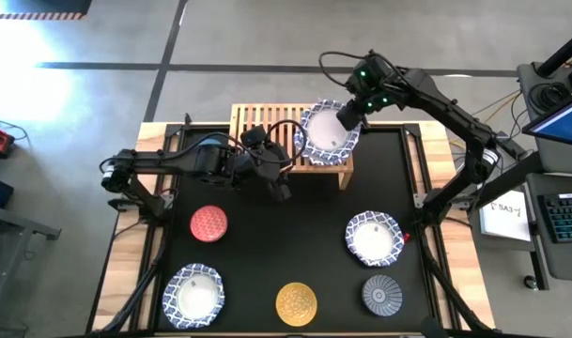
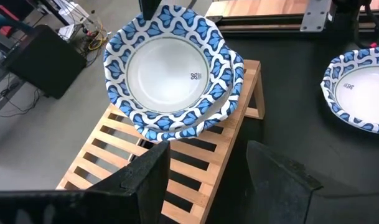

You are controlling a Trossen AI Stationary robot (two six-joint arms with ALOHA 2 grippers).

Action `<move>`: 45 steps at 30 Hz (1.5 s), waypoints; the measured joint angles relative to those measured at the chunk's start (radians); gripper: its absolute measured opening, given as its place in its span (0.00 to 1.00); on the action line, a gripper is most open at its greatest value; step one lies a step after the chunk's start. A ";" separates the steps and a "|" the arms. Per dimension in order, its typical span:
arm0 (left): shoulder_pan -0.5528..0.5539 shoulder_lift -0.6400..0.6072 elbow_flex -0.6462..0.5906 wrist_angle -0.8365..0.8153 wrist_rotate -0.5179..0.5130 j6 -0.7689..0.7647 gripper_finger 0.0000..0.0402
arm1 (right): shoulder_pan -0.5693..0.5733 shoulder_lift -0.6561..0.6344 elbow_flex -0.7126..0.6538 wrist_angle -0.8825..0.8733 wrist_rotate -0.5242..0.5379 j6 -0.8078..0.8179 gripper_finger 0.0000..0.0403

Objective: Place and stack bowls onto a shelf
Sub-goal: Stack the white patterned bowl on top of the other white patterned bowl on the shelf

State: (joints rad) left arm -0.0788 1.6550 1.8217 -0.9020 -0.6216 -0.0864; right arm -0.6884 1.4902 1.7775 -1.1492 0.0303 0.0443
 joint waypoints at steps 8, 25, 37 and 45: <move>0.000 0.000 0.000 0.000 0.000 0.000 0.49 | -0.002 0.000 -0.002 0.016 0.023 -0.005 0.06; 0.001 0.000 0.000 -0.006 0.000 -0.003 0.49 | -0.011 -0.003 0.131 0.023 0.014 0.024 0.02; 0.002 0.000 -0.001 -0.015 0.000 -0.004 0.49 | -0.010 -0.003 0.188 0.026 -0.163 0.095 0.02; 0.002 0.000 -0.001 -0.034 0.000 -0.009 0.49 | -0.010 -0.003 0.111 0.020 -0.222 0.112 0.02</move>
State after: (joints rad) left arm -0.0769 1.6550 1.8210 -0.9358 -0.6216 -0.0954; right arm -0.6983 1.4869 1.8880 -1.1292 -0.1918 0.1567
